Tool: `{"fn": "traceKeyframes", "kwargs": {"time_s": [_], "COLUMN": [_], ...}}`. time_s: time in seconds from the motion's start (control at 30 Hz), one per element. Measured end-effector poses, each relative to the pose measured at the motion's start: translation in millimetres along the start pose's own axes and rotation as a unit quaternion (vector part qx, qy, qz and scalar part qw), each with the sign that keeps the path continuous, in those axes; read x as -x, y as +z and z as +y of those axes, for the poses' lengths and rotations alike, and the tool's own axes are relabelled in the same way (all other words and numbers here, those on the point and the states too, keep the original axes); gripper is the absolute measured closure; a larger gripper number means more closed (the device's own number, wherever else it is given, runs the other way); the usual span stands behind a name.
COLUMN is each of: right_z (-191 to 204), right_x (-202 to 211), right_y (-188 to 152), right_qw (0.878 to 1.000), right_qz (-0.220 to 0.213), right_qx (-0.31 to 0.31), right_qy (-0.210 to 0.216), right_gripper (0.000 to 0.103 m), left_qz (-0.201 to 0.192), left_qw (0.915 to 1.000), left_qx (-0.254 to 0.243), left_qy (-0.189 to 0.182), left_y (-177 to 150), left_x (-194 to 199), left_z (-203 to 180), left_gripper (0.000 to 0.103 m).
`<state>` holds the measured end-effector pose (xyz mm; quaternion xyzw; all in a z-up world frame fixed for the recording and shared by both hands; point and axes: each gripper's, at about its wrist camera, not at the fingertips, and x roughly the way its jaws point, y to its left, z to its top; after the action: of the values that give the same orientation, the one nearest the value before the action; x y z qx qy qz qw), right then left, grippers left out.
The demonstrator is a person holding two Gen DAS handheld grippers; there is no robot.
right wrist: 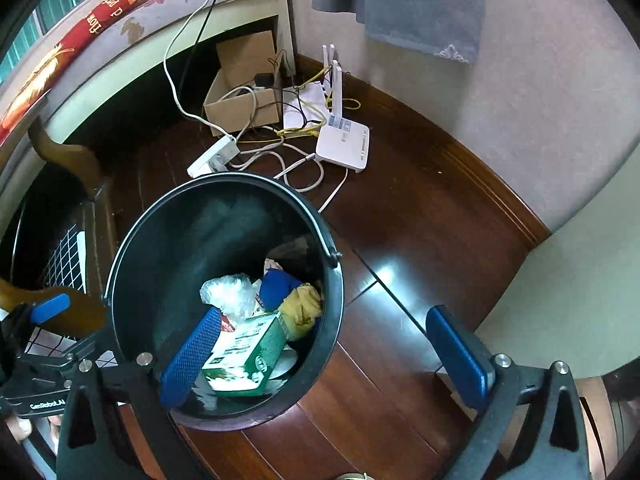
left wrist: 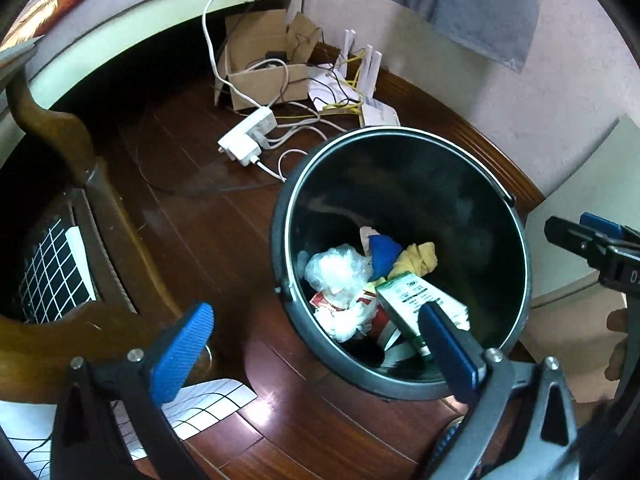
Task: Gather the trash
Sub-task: 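Carry the plastic bag and milk carton over the black bin and open both tools, then move both open tools back toward the remaining trash on the bed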
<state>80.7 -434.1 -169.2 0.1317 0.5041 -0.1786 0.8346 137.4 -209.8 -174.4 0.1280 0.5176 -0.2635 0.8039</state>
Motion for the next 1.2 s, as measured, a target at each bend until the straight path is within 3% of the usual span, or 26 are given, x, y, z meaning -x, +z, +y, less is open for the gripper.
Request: {"fn": "traceKeyframes", "kwargs": {"time_s": [0.87,1.2], "right_z": [30,52], "right_x": [81,117], "right_y": [-4,-4], "right_qw": [0.996,0.992], "right_qz": [-0.077,-0.111], "right_qx": [0.038,0.054], "right_qy": [0.014,0.027], "right_gripper": [0.0,0.0], "left_qz": [-0.084,-0.132], "left_qw": [0.996,0.9901], "left_qx": [0.002,0.012], "left_qy": [0.028,0.047], "left_y": [-1,-10], "left_x": [85,133], "left_z": [-3,5], "left_gripper": [0.0,0.0]}}
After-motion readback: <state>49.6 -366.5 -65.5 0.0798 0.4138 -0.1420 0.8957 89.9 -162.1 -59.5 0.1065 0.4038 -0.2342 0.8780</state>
